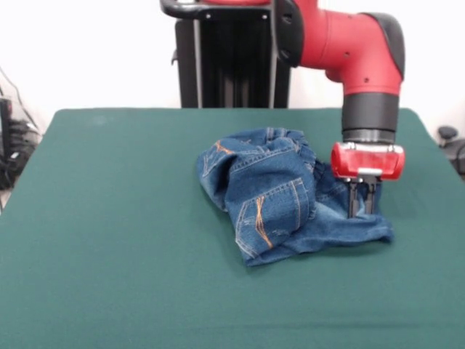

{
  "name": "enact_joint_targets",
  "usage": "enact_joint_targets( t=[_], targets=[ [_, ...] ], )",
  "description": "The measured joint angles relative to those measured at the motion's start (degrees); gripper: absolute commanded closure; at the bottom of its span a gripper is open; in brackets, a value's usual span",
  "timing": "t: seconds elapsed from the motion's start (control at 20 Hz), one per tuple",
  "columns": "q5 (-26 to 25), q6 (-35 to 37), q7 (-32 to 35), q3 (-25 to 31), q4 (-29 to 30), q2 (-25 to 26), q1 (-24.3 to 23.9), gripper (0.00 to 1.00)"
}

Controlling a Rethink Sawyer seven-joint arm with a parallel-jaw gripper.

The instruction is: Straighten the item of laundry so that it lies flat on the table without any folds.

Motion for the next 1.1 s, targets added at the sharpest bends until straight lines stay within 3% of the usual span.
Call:
enact_joint_targets(
  t=[0.3,1.1],
  targets=[
    [1.16,1.27,0.00,-0.28,-0.26,-0.09,0.51,1.00],
    [1.54,17.38,0.00,-0.68,-4.33,-2.35,0.70,1.00]
  ],
)
